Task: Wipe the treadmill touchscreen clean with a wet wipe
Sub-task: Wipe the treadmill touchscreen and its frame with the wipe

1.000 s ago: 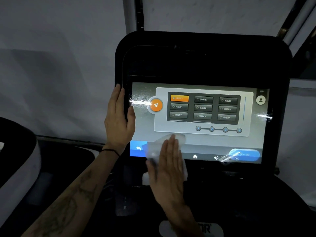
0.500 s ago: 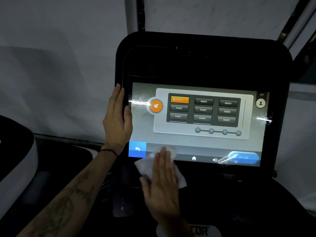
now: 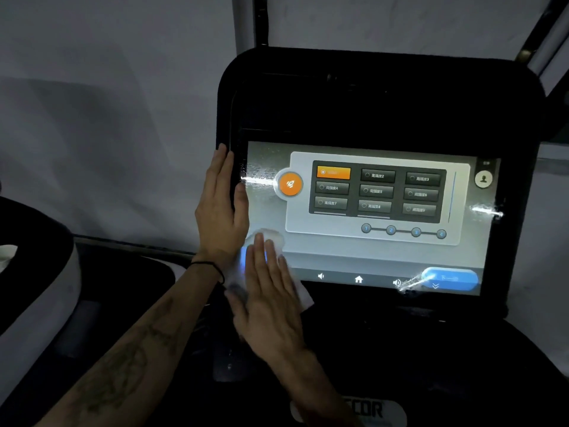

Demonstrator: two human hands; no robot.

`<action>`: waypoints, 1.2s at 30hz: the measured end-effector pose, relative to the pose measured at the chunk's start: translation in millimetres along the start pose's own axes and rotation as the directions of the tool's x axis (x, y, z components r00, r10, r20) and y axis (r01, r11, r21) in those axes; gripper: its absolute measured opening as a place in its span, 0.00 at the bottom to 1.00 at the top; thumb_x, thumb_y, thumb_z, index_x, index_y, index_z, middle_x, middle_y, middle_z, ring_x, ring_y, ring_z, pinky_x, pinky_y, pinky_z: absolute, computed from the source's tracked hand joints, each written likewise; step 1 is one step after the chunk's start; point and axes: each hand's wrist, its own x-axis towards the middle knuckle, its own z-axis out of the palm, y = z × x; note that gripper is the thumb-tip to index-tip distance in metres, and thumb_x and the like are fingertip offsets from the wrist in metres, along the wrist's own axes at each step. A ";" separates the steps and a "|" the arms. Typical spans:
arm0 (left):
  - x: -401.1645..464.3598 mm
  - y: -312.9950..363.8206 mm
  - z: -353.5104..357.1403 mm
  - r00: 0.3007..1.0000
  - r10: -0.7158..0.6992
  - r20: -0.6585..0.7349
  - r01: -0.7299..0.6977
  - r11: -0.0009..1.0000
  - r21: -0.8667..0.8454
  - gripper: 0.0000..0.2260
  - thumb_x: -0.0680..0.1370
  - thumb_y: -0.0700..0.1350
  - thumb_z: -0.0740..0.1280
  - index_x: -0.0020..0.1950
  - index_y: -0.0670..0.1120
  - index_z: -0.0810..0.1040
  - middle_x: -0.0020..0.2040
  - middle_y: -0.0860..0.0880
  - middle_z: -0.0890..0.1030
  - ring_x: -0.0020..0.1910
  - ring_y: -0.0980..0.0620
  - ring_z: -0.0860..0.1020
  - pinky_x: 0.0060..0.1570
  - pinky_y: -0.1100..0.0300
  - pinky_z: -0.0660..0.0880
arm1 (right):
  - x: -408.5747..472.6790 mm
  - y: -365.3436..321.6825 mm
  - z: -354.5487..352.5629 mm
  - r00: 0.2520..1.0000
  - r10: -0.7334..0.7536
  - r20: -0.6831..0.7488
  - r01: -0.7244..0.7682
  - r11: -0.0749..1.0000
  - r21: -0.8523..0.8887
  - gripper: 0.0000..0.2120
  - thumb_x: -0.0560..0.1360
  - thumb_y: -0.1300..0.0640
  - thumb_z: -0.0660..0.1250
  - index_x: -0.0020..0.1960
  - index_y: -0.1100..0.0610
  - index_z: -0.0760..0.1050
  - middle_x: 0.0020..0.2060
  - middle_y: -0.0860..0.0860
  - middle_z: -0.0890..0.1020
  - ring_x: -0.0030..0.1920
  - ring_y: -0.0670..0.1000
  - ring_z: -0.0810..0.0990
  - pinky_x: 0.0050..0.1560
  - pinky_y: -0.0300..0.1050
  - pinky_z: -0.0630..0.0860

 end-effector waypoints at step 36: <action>0.7 -2.7 1.9 0.999 0.018 -0.033 -0.018 1.000 -0.010 0.21 0.85 0.44 0.57 0.78 0.40 0.69 0.80 0.44 0.68 0.79 0.48 0.69 0.71 0.71 0.65 | 11.2 12.3 -9.3 0.979 0.198 -0.052 -0.198 0.980 0.003 0.32 0.83 0.49 0.52 0.82 0.63 0.52 0.83 0.57 0.51 0.83 0.54 0.49 0.81 0.51 0.48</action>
